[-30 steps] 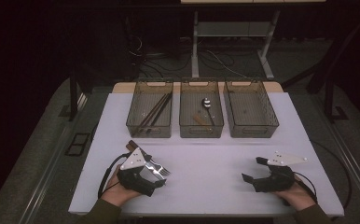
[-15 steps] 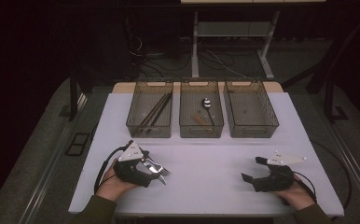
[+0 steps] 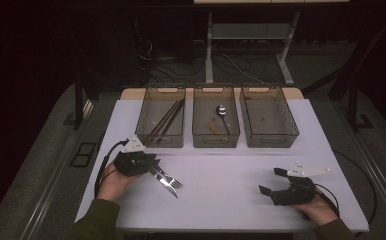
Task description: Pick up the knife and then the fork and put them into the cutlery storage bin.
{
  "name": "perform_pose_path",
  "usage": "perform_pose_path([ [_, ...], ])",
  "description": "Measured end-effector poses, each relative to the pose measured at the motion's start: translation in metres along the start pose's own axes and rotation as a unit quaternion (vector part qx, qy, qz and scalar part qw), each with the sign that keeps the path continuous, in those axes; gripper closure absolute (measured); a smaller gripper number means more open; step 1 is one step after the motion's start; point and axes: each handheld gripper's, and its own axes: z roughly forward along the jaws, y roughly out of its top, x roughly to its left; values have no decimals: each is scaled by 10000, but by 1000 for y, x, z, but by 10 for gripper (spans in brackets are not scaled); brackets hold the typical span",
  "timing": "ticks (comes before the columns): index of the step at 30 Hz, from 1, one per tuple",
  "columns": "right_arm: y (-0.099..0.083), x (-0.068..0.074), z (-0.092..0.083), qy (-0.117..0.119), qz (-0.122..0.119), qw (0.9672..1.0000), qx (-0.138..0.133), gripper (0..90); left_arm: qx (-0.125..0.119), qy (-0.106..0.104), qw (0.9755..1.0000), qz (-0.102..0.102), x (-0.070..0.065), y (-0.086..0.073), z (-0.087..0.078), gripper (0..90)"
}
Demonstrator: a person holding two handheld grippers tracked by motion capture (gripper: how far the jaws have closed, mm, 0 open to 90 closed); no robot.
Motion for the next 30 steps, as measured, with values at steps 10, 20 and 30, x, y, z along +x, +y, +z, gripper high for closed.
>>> perform_pose_path([
  [10,0,0,2,-7,-28,10000,34,112,269,389,9987,-207,28,4,12,900],
  [20,0,-1,3,-14,-19,10000,32,112,835,650,9943,-103,38,2,29,900],
  [30,0,-1,1,-16,-21,10000,24,112,1100,614,9920,-61,36,-7,13,900],
])
